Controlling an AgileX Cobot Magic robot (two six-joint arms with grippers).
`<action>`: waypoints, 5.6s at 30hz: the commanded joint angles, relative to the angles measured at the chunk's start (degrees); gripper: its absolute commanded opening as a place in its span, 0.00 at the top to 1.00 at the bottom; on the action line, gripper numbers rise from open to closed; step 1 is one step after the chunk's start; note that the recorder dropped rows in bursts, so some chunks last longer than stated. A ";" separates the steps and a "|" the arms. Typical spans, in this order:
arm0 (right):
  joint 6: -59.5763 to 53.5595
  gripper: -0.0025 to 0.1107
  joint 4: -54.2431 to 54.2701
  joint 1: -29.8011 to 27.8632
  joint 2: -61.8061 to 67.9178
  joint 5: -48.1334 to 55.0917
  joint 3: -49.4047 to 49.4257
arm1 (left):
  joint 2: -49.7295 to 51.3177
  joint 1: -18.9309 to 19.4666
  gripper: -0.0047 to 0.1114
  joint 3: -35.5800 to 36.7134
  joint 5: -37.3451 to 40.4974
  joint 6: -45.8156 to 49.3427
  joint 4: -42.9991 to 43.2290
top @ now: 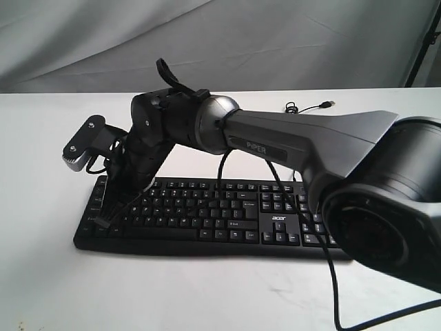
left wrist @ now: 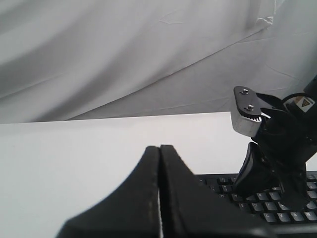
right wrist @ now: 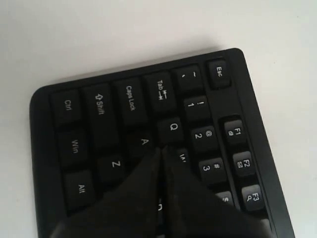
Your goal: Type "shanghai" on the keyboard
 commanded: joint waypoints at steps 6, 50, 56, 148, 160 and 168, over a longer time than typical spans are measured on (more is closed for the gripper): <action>0.15 0.98 -0.04 -0.01 -0.18 0.19 -0.19 | -0.14 -0.37 0.96 0.10 -0.34 -0.15 0.00; -1.38 0.98 2.65 -0.01 2.85 0.18 -0.19 | -0.14 -0.37 0.96 0.10 -0.34 -0.15 0.00; -1.19 0.98 -0.63 -0.01 -1.67 1.65 -0.19 | -0.14 -0.37 0.96 0.10 -0.34 -0.15 0.00; -0.18 0.98 1.39 1.24 1.83 1.16 -5.87 | -0.14 -0.37 0.96 0.10 -0.34 -0.15 0.00; 0.06 0.98 1.55 1.24 3.32 1.54 -5.87 | -0.14 -0.37 0.96 0.10 -0.34 -0.15 0.00; 0.06 0.98 1.78 1.24 3.84 1.79 -5.87 | -0.14 -0.37 0.96 0.10 -0.34 -0.15 0.00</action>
